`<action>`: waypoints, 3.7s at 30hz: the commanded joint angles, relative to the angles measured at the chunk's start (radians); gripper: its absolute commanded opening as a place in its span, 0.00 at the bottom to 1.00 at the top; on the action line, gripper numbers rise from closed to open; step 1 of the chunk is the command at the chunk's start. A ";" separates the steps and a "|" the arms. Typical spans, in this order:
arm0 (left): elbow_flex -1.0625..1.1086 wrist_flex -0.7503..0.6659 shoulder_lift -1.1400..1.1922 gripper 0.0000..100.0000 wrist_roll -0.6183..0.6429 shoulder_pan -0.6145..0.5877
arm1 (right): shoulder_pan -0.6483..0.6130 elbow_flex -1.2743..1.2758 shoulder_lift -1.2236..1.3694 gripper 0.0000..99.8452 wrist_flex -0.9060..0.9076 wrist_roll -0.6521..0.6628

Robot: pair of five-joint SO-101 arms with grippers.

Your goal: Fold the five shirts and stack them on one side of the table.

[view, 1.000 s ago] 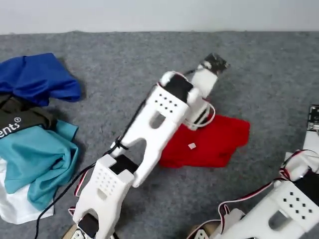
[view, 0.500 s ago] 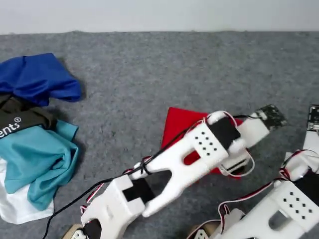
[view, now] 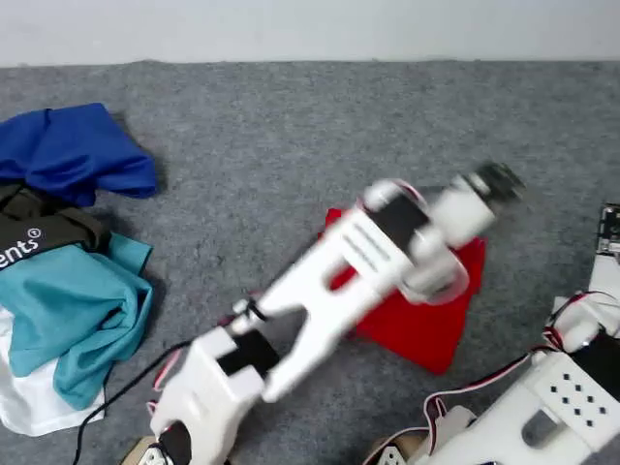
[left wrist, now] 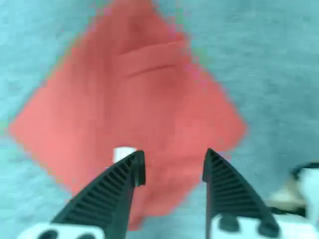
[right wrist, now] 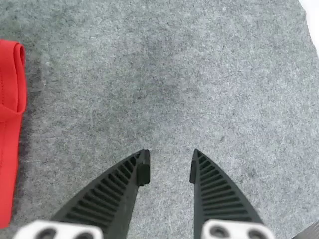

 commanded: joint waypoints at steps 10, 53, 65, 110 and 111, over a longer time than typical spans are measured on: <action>-0.039 -0.035 0.157 0.19 -0.023 -0.279 | -0.509 0.129 0.085 0.15 -0.160 -0.084; 0.185 -0.316 0.169 0.19 -0.017 -0.298 | -0.823 -0.037 0.624 0.07 0.031 0.101; 0.166 -0.311 0.253 0.19 -0.017 -0.298 | -0.822 0.163 0.294 0.07 0.185 0.296; 0.157 -0.308 0.262 0.19 -0.017 -0.296 | -0.832 0.308 0.302 0.01 -0.074 0.175; 0.157 -0.308 0.262 0.19 -0.017 -0.296 | -0.832 0.319 0.255 0.01 -0.038 0.186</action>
